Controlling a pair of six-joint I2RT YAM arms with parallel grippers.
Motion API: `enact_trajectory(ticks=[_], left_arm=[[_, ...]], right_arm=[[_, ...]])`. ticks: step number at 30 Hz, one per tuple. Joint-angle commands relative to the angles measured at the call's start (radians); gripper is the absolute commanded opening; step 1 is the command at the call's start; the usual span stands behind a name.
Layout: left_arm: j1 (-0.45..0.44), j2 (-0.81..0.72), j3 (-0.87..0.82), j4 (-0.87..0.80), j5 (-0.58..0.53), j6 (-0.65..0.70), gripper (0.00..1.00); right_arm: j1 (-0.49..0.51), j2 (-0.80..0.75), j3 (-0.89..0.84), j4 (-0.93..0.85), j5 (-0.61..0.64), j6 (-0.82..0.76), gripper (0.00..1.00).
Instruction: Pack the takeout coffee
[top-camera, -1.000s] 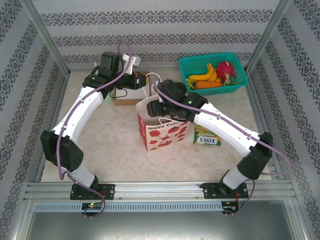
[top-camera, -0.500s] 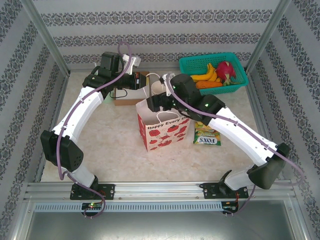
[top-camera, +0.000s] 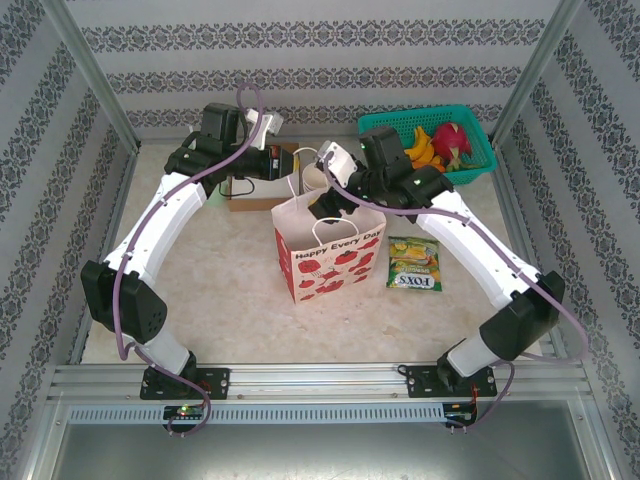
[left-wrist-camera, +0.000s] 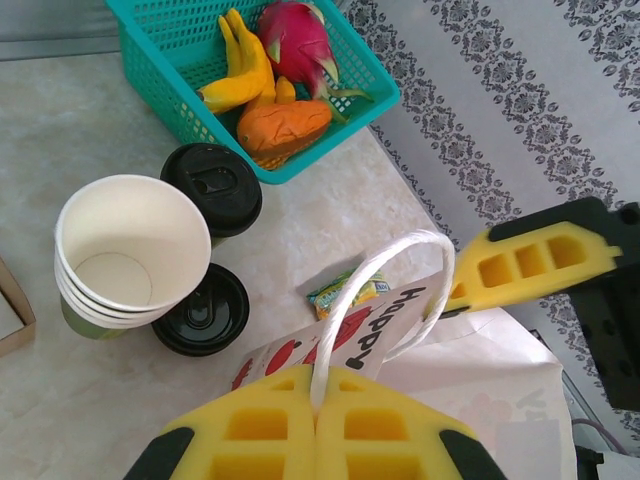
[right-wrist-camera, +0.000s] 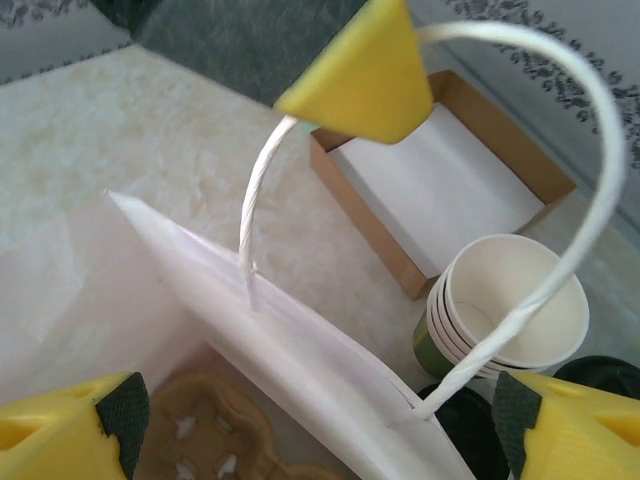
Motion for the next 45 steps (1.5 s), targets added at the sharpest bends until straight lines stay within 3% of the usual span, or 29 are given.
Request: enact_trajectory(ticks=[1,11,24,34,41,45], left_arm=[[0.006,0.008,0.035,-0.02,0.023,0.023,0.0],[0.006,0.003,0.023,0.012,0.018,0.001,0.0],[0.004,0.006,0.033,0.006,0.031,-0.011,0.0],[0.005,0.007,0.036,0.005,0.04,-0.016,0.0],[0.006,0.007,0.063,-0.025,0.066,0.013,0.0],[0.005,0.002,0.066,-0.017,0.108,0.011,0.0]], right_arm=[[-0.027,0.037,0.081,-0.11,-0.105,-0.203,0.88],[-0.106,0.252,0.379,-0.457,-0.25,-0.374,0.82],[-0.12,0.395,0.454,-0.517,-0.298,-0.445,0.76],[-0.124,0.414,0.465,-0.515,-0.323,-0.472,0.55],[-0.124,0.399,0.459,-0.499,-0.315,-0.428,0.36],[-0.123,0.392,0.456,-0.48,-0.293,-0.374,0.19]])
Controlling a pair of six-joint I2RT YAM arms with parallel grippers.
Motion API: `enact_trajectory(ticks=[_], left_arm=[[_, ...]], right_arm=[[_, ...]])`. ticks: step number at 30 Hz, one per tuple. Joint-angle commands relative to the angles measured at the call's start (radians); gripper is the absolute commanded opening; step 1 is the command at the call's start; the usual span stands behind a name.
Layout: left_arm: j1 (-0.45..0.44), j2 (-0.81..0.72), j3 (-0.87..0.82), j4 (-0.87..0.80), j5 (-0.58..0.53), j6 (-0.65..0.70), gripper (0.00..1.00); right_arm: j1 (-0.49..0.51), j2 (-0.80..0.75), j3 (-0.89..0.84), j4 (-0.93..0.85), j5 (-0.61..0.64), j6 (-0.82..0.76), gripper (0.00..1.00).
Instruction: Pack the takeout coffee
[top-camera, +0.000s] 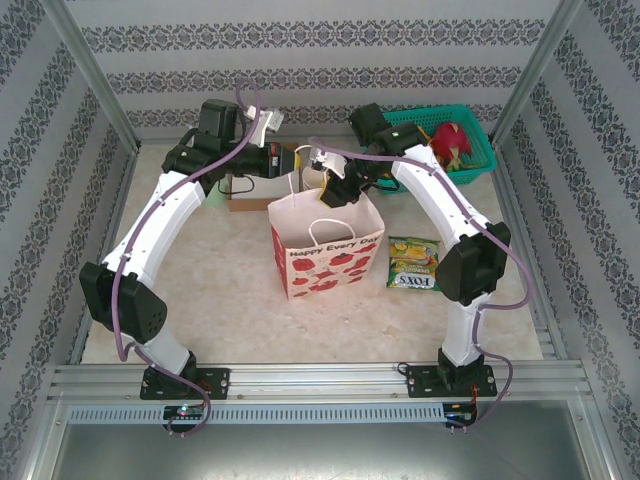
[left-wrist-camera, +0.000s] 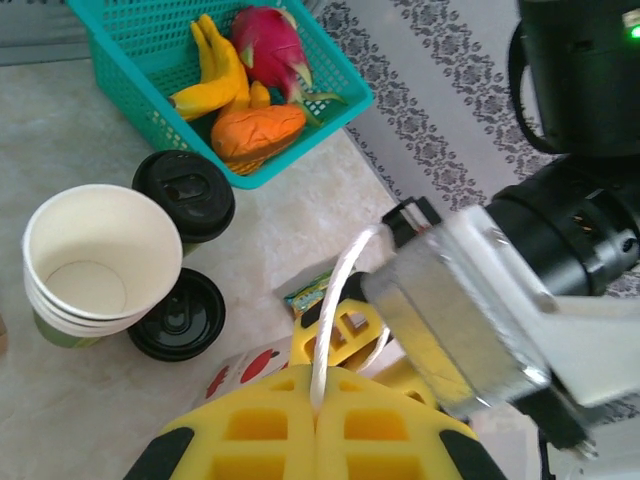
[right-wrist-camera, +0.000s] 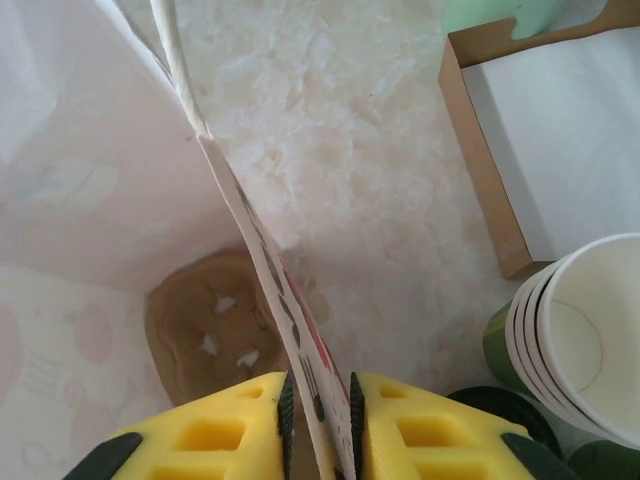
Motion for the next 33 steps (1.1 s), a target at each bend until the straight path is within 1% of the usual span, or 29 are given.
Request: enact_trajectory(ticks=[1,4,10,14,15,16,18,20,21,24,26,28,29,32,33], left_arm=[[0.006,-0.002,0.03,0.003,0.068,0.012,0.0],[0.005,-0.011,0.028,0.003,0.071,0.019,0.0],[0.006,-0.022,0.028,-0.001,0.088,0.029,0.02],[0.018,-0.038,0.019,0.025,0.132,0.016,0.04],[0.022,-0.045,0.016,0.03,0.132,0.01,0.07],[0.027,-0.052,0.015,0.031,0.121,0.007,0.12],[0.037,-0.067,0.012,0.03,0.086,-0.001,0.18],[0.051,-0.091,-0.003,0.039,0.036,-0.016,0.29],[0.056,-0.101,-0.01,0.041,0.011,-0.023,0.37],[0.067,-0.14,-0.036,0.033,-0.143,-0.035,0.63],[0.073,-0.173,-0.054,0.02,-0.295,-0.035,0.82],[0.079,-0.205,-0.069,0.009,-0.466,-0.039,0.95],[0.083,-0.224,-0.08,0.007,-0.567,-0.047,0.99],[0.104,-0.278,-0.123,0.002,-0.834,-0.089,1.0],[0.116,-0.294,-0.138,-0.001,-0.898,-0.111,0.99]], right_arm=[[-0.006,-0.016,0.011,0.009,-0.008,0.046,0.16],[-0.005,-0.034,0.003,0.019,-0.021,0.074,0.09],[0.005,-0.057,-0.007,0.027,-0.057,0.116,0.0],[0.031,-0.075,-0.029,0.057,-0.037,0.171,0.0],[0.038,-0.086,-0.047,0.079,-0.023,0.191,0.0],[0.045,-0.098,-0.061,0.092,-0.015,0.201,0.0],[0.053,-0.115,-0.085,0.111,-0.005,0.236,0.0],[0.058,-0.133,-0.106,0.139,0.007,0.308,0.0],[0.061,-0.14,-0.119,0.157,0.016,0.351,0.0],[0.073,-0.152,-0.148,0.213,0.066,0.525,0.0],[0.087,-0.16,-0.176,0.261,0.108,0.605,0.0],[0.107,-0.173,-0.214,0.306,0.161,0.664,0.0],[0.116,-0.178,-0.226,0.326,0.187,0.694,0.0],[0.143,-0.184,-0.233,0.343,0.255,0.785,0.0],[0.15,-0.185,-0.233,0.348,0.27,0.818,0.0]])
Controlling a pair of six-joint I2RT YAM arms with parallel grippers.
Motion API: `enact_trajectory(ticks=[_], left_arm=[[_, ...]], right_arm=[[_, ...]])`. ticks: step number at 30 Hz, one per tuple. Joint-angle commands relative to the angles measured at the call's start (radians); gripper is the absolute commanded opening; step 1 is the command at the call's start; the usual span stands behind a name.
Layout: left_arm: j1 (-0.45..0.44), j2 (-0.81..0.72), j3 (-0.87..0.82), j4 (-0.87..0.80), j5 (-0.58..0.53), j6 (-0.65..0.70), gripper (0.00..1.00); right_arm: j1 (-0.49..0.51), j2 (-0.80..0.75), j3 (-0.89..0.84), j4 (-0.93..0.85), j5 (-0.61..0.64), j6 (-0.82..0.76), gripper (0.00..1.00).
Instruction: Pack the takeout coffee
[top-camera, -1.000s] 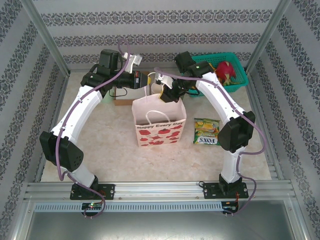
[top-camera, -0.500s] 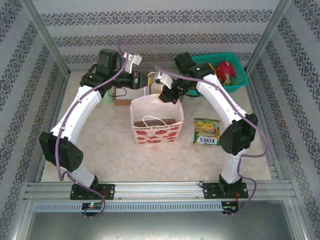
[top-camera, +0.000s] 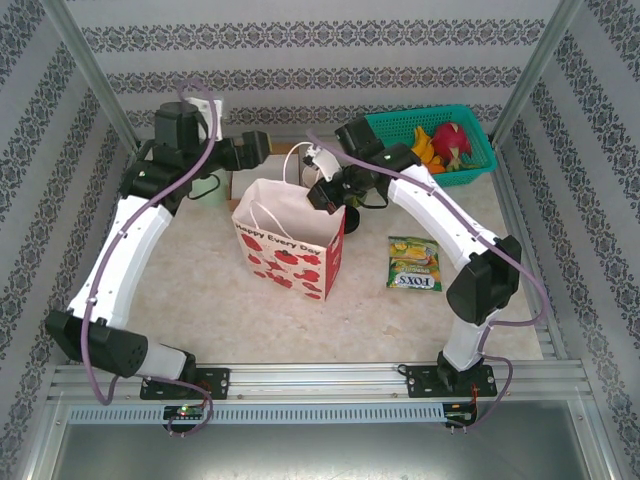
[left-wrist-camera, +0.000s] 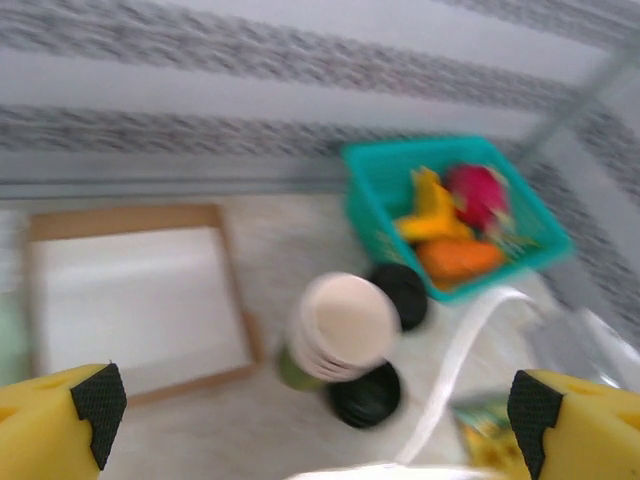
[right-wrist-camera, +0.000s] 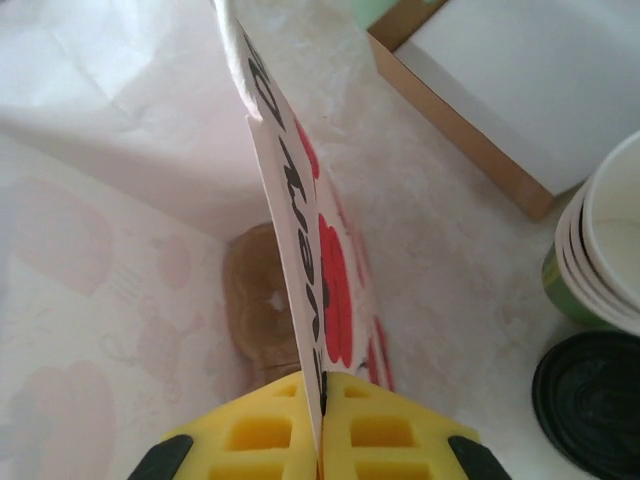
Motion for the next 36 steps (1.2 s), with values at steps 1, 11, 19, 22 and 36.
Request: enact_trajectory(ticks=[1,11,19,22,36], left_arm=[[0.054,-0.068,-0.056,-0.008,-0.385,-0.087,0.99],[0.178,-0.233,-0.295,-0.024,-0.517,-0.367,1.0],[0.178,-0.234,-0.439,-0.195,-0.562,-0.611,0.99],[0.176,-0.221,-0.498,-0.223,-0.518,-0.68,1.0],[0.071,-0.049,-0.54,-0.118,-0.256,-0.716,1.0]], right_arm=[[0.031,-0.036,-0.005,0.075,0.102,0.193,0.0],[0.148,-0.086,-0.061,0.166,0.368,0.503,0.0],[0.199,-0.122,-0.12,0.209,0.549,0.642,0.0],[0.202,-0.144,-0.172,0.272,0.573,0.706,0.0],[0.211,-0.121,-0.218,0.341,0.581,0.834,0.0]])
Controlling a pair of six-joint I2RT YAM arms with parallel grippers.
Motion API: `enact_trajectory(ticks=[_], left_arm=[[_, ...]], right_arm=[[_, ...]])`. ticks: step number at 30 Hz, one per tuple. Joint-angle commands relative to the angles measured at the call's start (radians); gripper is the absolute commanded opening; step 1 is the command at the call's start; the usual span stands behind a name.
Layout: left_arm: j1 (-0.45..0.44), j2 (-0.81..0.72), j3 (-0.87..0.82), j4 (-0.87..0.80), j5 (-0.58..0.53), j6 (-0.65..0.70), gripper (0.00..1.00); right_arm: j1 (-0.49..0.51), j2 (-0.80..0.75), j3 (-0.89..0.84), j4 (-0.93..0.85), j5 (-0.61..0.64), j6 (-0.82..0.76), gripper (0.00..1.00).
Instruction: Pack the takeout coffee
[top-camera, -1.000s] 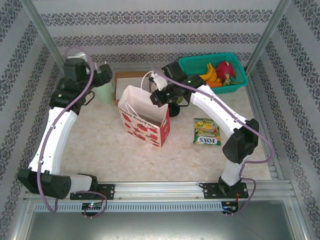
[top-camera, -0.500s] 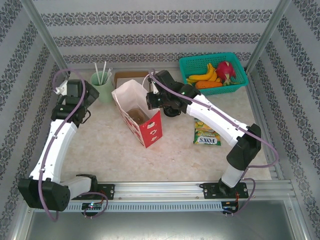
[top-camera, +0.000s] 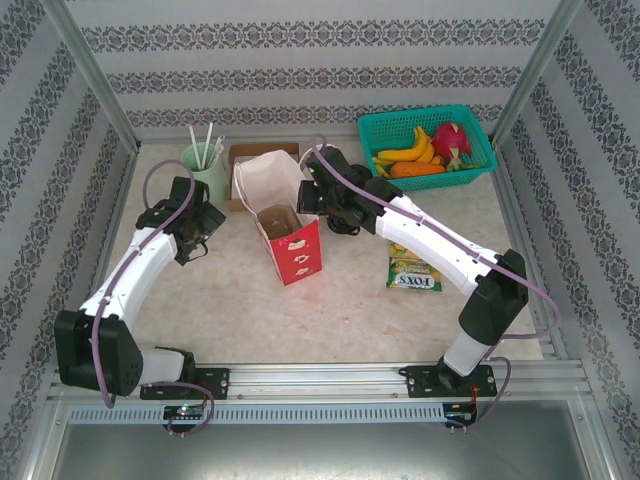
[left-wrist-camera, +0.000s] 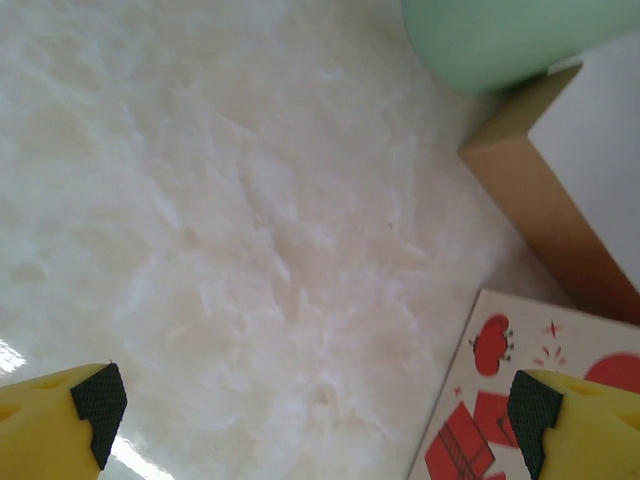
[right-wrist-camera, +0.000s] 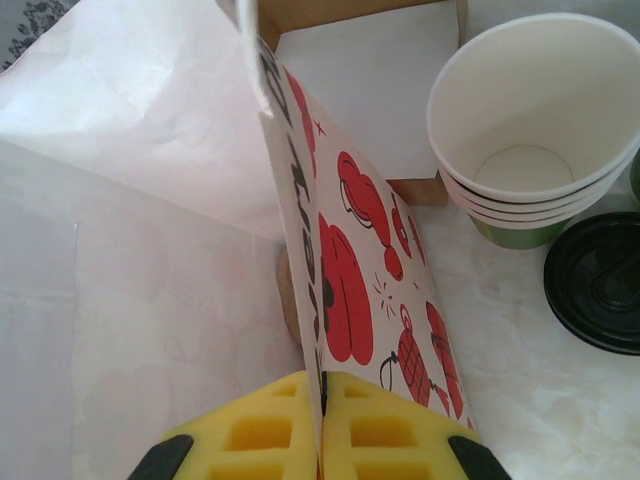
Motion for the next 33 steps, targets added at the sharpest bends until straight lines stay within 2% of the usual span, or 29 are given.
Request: enact_trajectory(ticks=[1,14,33], left_arm=[[-0.028,0.035,0.03,0.035,0.063,-0.017,1.0],[-0.06,0.115,0.062,0.03,0.084,-0.001,1.0],[-0.082,0.192,0.095,0.045,0.124,0.014,1.0]], right_arm=[[0.012,0.001,-0.005,0.042,0.019,0.039,0.0],[0.012,0.03,0.023,0.009,0.048,0.064,0.02],[0.021,0.019,0.027,-0.031,0.117,0.052,0.11]])
